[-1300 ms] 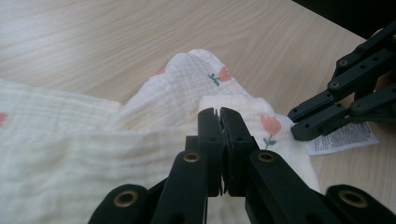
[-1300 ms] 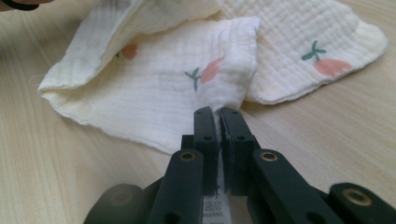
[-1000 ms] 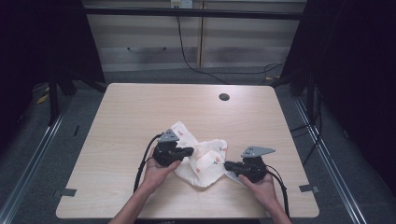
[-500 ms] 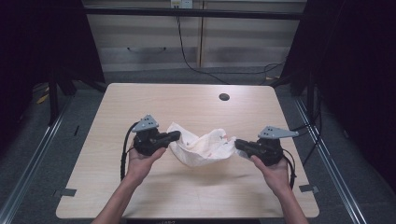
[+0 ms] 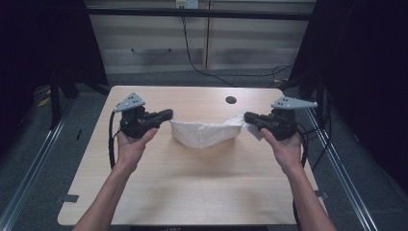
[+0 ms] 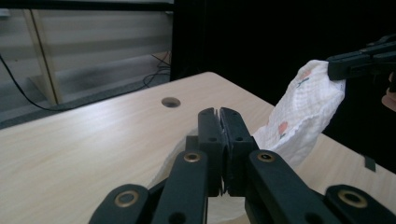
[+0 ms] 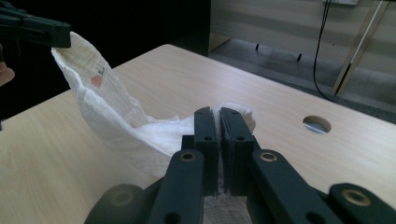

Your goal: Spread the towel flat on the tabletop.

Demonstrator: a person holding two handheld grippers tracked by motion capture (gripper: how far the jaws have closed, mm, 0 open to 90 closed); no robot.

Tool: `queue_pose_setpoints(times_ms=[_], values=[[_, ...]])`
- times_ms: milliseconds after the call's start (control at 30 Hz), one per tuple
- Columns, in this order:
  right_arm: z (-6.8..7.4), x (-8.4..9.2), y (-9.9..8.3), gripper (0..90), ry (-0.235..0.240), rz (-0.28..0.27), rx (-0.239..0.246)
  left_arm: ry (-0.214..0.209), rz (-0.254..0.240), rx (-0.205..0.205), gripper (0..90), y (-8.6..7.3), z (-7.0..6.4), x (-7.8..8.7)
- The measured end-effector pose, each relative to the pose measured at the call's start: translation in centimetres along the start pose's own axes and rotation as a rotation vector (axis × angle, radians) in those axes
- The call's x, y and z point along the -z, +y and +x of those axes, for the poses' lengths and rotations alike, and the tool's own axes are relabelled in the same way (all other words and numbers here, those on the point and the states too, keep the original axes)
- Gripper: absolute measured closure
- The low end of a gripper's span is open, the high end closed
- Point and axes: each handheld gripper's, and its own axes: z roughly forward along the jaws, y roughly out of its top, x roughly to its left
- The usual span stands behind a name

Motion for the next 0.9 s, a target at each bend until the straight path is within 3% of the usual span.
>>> queue_pose_setpoints(times_ms=[300, 533, 700, 800, 900], values=[[-0.8, -0.6, 4.8, 86.4, -0.026, -0.025, -0.047, 0.053, -0.037, 0.020, 88.4, 3.0, 1.7, 0.8], [-1.7, -2.7, 7.3, 86.4, -0.042, -0.008, -0.042, 0.106, -0.036, 0.035, 88.5, 5.4, 3.6, 0.0], [-2.4, -3.8, 8.9, 86.5, -0.054, -0.027, -0.040, 0.120, -0.079, 0.052, 88.5, 7.1, 4.4, 0.0], [-2.3, -3.6, 9.1, 86.4, -0.051, -0.053, -0.038, 0.108, -0.096, 0.030, 88.5, 7.1, 3.9, 0.5], [-1.9, -3.1, 8.1, 86.5, -0.044, -0.055, -0.026, 0.098, -0.082, 0.006, 88.5, 5.7, 3.1, 0.8]])
